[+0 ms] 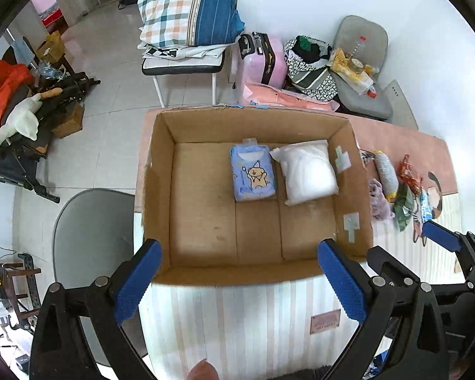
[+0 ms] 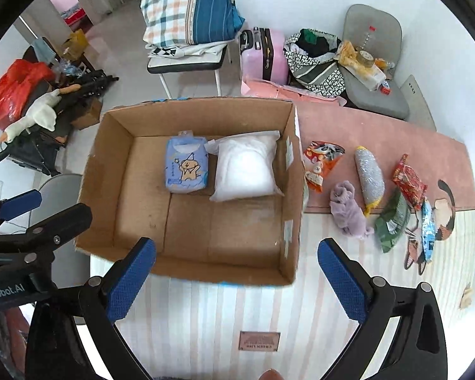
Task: Organize soft objects
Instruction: 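Grasp the glitter pouch with the left tool while the right tool grasps the green snack bag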
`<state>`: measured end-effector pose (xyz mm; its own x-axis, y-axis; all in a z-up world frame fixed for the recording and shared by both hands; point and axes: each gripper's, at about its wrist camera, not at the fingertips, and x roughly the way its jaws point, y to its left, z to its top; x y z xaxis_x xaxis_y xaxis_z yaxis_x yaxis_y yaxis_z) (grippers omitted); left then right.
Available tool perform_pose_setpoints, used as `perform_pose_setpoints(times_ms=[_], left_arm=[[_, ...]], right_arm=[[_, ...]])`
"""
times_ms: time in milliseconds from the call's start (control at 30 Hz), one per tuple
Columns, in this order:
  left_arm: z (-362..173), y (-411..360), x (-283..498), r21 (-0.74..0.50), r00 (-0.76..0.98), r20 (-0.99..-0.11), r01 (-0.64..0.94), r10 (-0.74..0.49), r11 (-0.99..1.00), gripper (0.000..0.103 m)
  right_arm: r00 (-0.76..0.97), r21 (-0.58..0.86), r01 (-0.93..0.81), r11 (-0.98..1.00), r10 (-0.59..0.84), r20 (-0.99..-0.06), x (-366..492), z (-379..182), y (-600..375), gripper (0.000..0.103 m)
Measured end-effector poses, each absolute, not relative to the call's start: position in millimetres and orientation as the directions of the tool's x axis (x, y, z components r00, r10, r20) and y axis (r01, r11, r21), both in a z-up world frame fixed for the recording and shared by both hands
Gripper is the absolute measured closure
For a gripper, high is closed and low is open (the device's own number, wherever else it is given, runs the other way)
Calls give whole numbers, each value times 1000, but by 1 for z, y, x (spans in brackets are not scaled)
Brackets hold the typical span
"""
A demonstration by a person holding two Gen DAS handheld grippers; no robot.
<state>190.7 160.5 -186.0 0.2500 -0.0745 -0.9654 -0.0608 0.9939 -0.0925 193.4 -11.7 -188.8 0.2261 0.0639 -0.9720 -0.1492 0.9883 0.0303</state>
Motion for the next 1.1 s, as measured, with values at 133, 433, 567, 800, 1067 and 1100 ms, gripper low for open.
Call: perform_pose_setpoints(times_ms=[133, 433, 567, 800, 1067, 1100], left_arm=[[-172, 160, 172, -69, 284, -958, -66, -48, 995, 2], [-152, 135, 157, -50, 341, -940, -75, -21, 996, 0], [-145, 89, 169, -35, 345, -938, -37, -20, 999, 0], [-159, -33, 215, -43, 303, -951, 53, -57, 998, 0], [-245, -160, 311, 22, 115, -993, 158, 4, 987, 0], [-257, -171, 323, 30, 89, -996, 166, 16, 986, 1]], right_arm=[[241, 47, -158, 986, 85, -967, 174, -174, -16, 0], [268, 143, -130, 981, 173, -948, 153, -158, -46, 0], [277, 164, -81, 983, 180, -944, 156, -153, -94, 0], [238, 150, 133, 980, 115, -965, 181, -165, -237, 0], [130, 228, 389, 892, 192, -973, 249, -265, -379, 0], [112, 234, 410, 882, 205, -972, 257, -282, -384, 0]])
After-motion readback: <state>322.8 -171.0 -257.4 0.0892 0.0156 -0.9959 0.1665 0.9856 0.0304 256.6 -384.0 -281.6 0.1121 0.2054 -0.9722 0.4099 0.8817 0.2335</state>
